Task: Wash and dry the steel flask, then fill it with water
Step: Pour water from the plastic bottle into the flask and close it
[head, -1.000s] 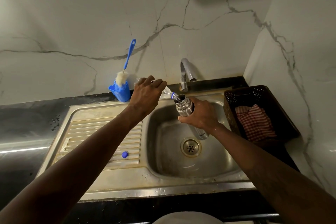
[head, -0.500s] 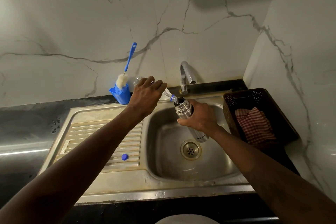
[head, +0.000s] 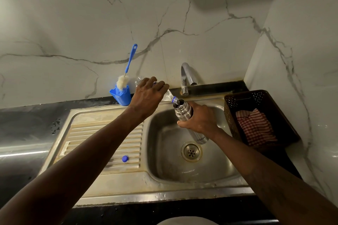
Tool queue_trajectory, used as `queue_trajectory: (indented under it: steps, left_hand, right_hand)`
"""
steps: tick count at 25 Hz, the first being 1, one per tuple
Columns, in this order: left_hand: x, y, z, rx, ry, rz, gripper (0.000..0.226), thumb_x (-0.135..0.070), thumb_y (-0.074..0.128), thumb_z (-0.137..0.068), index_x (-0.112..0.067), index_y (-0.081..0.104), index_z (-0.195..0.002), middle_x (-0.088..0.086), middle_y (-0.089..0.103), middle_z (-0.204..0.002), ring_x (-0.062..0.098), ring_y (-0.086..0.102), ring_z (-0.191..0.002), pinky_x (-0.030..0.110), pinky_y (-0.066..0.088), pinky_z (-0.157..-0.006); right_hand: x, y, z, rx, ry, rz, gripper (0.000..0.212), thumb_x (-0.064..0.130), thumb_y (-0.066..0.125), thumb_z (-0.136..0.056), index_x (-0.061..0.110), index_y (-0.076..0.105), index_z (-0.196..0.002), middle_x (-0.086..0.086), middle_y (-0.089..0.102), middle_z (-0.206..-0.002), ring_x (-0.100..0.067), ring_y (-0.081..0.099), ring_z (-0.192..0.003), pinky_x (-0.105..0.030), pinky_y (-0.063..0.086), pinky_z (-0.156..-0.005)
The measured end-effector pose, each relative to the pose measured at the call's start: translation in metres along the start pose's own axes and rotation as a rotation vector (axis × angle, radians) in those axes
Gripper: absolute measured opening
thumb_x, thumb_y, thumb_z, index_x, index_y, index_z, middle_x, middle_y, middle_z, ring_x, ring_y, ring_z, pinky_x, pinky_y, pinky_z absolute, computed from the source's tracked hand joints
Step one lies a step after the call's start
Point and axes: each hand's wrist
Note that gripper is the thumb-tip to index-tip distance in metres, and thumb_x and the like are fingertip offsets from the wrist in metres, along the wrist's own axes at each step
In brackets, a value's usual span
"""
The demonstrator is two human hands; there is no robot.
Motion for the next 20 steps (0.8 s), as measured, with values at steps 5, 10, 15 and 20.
queue_trajectory:
  steps: [5,10,15,20]
  left_hand:
    - [-0.0007,-0.0009,-0.0003,-0.002,0.018,-0.016,0.061,-0.006,0.089,-0.074,-0.011,0.066,-0.129,0.011,0.069,-0.126,0.037,0.062,-0.117,0.052,0.051,-0.097]
    - [-0.0027,-0.0010,-0.0010,-0.004,0.030,-0.047,0.064,-0.010,0.091,-0.073,-0.012,0.065,-0.131,0.012,0.068,-0.128,0.037,0.062,-0.120,0.053,0.049,-0.102]
    - [-0.0013,-0.0017,-0.0024,-0.020,0.038,-0.072,0.061,-0.008,0.087,-0.075,-0.012,0.065,-0.131,0.011,0.068,-0.128,0.036,0.061,-0.119,0.054,0.047,-0.103]
    - [-0.0010,-0.0021,-0.0013,-0.021,0.036,-0.088,0.062,-0.011,0.089,-0.074,-0.014,0.065,-0.131,0.010,0.068,-0.128,0.035,0.061,-0.120,0.054,0.045,-0.104]
  right_hand:
    - [-0.0001,0.0018,-0.0007,-0.007,-0.014,-0.008,0.073,0.068,0.081,-0.063,0.032,0.062,-0.123,0.005,0.076,-0.107,-0.015,0.072,-0.093,-0.036,0.058,-0.088]
    - [0.0008,0.0039,-0.0021,0.003,-0.014,-0.021,0.074,0.070,0.080,-0.062,0.033,0.061,-0.123,0.007,0.076,-0.107,-0.013,0.071,-0.092,-0.036,0.059,-0.087]
    - [0.0009,0.0057,-0.0031,0.006,-0.010,-0.021,0.073,0.070,0.081,-0.062,0.032,0.062,-0.122,0.007,0.076,-0.106,-0.012,0.071,-0.091,-0.033,0.058,-0.086]
    - [0.0012,0.0067,-0.0016,0.003,-0.026,-0.035,0.075,0.069,0.082,-0.063,0.031,0.061,-0.125,0.007,0.076,-0.109,-0.013,0.072,-0.093,-0.032,0.058,-0.087]
Point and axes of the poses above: each hand's wrist, its own z-axis away from the middle knuckle, its own y-axis out of the palm, x = y × z
